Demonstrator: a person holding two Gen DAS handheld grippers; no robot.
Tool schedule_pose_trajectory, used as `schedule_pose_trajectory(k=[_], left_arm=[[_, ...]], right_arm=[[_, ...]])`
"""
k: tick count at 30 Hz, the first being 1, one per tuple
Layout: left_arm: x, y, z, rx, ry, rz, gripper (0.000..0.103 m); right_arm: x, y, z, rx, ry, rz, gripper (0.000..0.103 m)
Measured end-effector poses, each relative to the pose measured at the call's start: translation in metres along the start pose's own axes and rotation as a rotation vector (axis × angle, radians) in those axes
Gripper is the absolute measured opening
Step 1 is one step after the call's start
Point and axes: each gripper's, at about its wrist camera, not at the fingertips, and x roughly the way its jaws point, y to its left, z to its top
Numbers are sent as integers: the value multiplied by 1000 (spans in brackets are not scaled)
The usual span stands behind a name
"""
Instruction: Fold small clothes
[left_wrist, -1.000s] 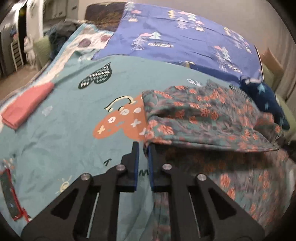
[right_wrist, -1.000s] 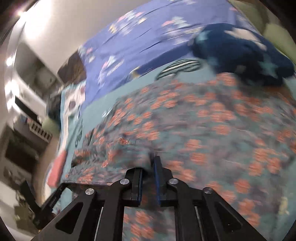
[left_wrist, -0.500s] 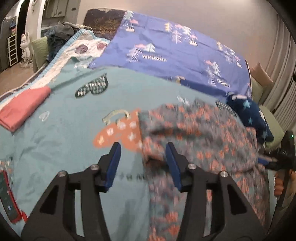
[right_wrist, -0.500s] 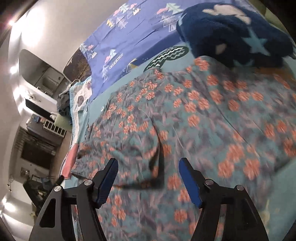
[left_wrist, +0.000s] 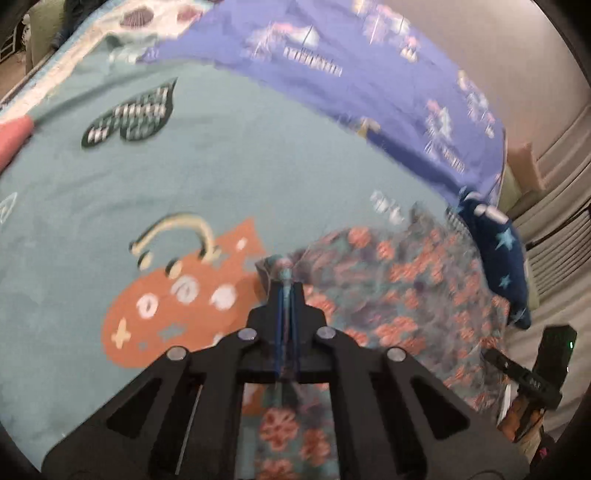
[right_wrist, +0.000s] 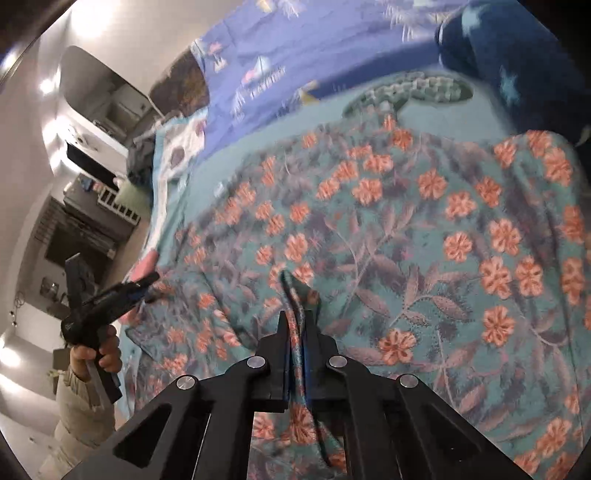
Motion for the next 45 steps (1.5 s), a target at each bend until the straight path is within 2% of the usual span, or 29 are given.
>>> schedule_pose_trajectory(k=[1,4,7,9,13,15,16,17,19,22,24,25,26,27,28,29,31,34,37,39,41,43,45], left_arm=[[-11,-9,3,18,-45,-22,5],[-33,-31,13,66,-111,-71,5],[-46,-46,21,143,-183,-65,5],[-45,-39,24,149,-213,-24,5],[-25,-17,16,100,-139,31,5],[-20,-10,9,94,-88,12,20],[-19,-9,5,96,-64,7,46],[-18,-9,2,97,-47,5,65],[-17,-12,-3,116,-39,8,67],[-1,-18,-10,123,19,24,67],[10,-19,-14,115,47,31,46],[17,-19,-16,118,65,29,18],[19,-19,-17,119,67,33,12],[18,-19,-17,120,52,39,10],[16,-21,-16,126,33,51,6],[12,-22,-15,136,14,70,6],[2,-22,-10,152,-38,128,2],[-13,-9,-4,149,-91,201,2],[-31,-2,-10,134,-78,134,3],[-45,-9,-24,172,-68,75,17],[-56,-21,-44,236,-55,34,51],[-55,-31,-61,295,-35,38,56],[-40,-37,-76,362,17,108,55]], right_arm=[[-8,2,0,-4,-31,0,3],[-49,0,0,20,-166,23,3],[-86,-8,-1,14,-273,-22,3],[-91,-16,-2,8,-288,-107,5],[-74,-47,-11,68,-216,-233,11],[-65,-57,-18,97,-166,-254,15],[-67,-63,-23,109,-156,-246,18],[-69,-66,-26,118,-155,-237,21],[-79,-73,-33,135,-156,-194,28],[-89,-72,-37,139,-146,-120,42],[-88,-68,-37,126,-128,-94,49],[-81,-63,-37,117,-108,-84,53],[-73,-59,-38,106,-79,-80,54],[-66,-56,-38,96,-49,-91,54],[-59,-52,-37,89,-34,-119,46],[-51,-49,-37,78,-29,-193,9],[-48,-51,-35,104,-30,-254,5],[-64,-60,-32,193,-99,-202,5],[-63,-65,-34,164,-61,-244,12],[-68,-71,-40,184,-54,-220,15],[-83,-77,-45,212,-81,-202,21],[-96,-76,-47,204,-114,-218,25],[-102,-71,-50,176,-121,-200,26]])
